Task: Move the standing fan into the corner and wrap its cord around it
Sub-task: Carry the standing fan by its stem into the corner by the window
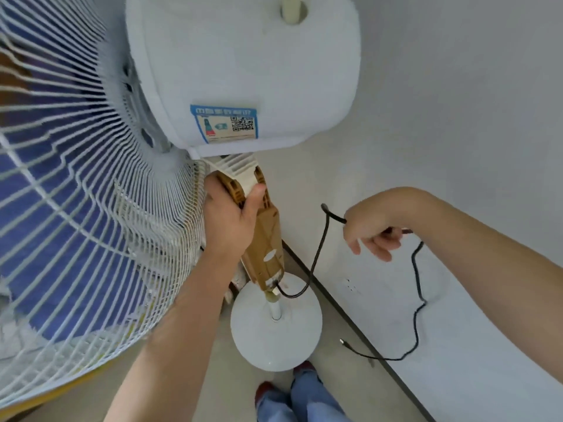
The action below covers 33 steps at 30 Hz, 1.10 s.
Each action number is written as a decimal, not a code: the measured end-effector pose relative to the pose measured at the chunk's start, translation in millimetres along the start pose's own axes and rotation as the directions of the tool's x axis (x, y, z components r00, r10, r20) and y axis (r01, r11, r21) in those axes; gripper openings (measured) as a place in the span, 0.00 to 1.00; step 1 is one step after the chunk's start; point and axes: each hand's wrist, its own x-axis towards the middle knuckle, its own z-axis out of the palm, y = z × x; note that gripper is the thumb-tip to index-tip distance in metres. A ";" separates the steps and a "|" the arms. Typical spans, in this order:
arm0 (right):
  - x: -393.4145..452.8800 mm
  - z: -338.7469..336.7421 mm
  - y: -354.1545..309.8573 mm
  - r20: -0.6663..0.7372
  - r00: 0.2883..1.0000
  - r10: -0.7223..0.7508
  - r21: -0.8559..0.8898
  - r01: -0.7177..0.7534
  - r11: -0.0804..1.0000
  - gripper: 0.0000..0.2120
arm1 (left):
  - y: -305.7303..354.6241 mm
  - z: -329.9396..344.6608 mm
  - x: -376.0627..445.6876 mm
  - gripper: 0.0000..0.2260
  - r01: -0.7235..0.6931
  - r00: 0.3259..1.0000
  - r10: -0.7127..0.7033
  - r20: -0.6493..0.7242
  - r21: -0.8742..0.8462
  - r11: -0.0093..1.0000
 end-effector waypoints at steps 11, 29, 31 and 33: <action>78.2 28.9 -56.5 -0.355 0.885 -0.302 0.297 0.413 0.861 0.15 | -28.1 21.6 -8.9 0.26 0.076 0.986 -0.079 0.148 0.026 0.997; 162.3 43.6 -74.4 -0.508 0.812 -0.287 0.494 0.547 0.676 0.19 | -57.8 17.0 6.9 0.26 0.143 0.924 -0.137 0.358 0.009 0.990; 165.6 47.6 -78.8 -0.565 0.790 -0.238 0.549 0.576 0.606 0.15 | -58.1 12.3 11.5 0.24 0.185 0.890 -0.147 0.431 -0.049 0.981; 167.8 51.3 -82.9 -0.602 0.772 -0.204 0.577 0.596 0.559 0.17 | -57.8 5.2 16.8 0.20 0.231 0.840 -0.128 0.528 -0.133 0.964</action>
